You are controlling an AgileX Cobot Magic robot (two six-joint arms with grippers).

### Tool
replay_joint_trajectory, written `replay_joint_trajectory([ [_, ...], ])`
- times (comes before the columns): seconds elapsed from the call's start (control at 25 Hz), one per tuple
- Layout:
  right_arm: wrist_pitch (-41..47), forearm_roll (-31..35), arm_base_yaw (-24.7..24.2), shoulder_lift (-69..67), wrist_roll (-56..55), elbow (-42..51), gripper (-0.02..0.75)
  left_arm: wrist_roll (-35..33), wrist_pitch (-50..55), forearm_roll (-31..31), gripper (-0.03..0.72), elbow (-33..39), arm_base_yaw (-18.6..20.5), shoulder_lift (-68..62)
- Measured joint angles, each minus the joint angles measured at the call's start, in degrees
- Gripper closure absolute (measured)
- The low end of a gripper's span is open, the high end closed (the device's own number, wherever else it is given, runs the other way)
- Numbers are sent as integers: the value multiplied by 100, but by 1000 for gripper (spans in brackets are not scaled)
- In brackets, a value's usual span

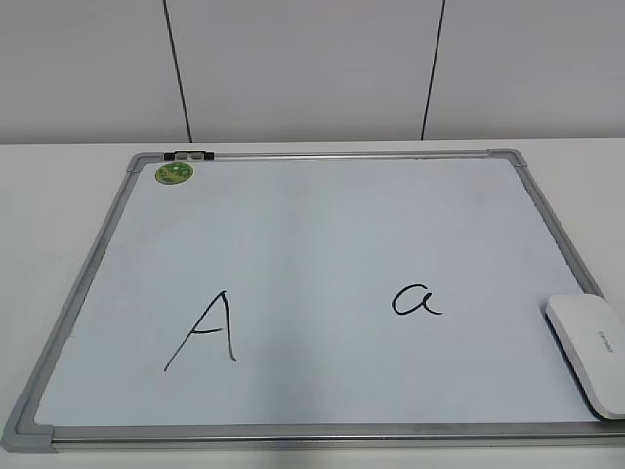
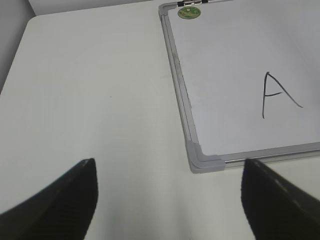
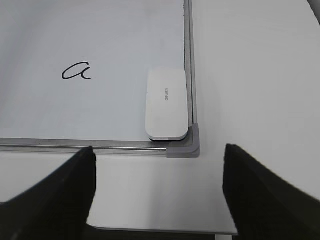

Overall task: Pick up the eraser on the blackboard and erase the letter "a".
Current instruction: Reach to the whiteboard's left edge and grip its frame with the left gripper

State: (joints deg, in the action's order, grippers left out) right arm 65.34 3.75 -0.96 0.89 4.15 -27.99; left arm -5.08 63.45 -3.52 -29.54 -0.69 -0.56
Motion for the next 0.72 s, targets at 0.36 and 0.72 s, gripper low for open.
replay_joint_trajectory([
  [0.36,0,0,0,0,0,0,151,0,0,10,13,0,0,0],
  [0.72,0,0,0,0,0,0,151,0,-10,10,25,0,0,-27],
])
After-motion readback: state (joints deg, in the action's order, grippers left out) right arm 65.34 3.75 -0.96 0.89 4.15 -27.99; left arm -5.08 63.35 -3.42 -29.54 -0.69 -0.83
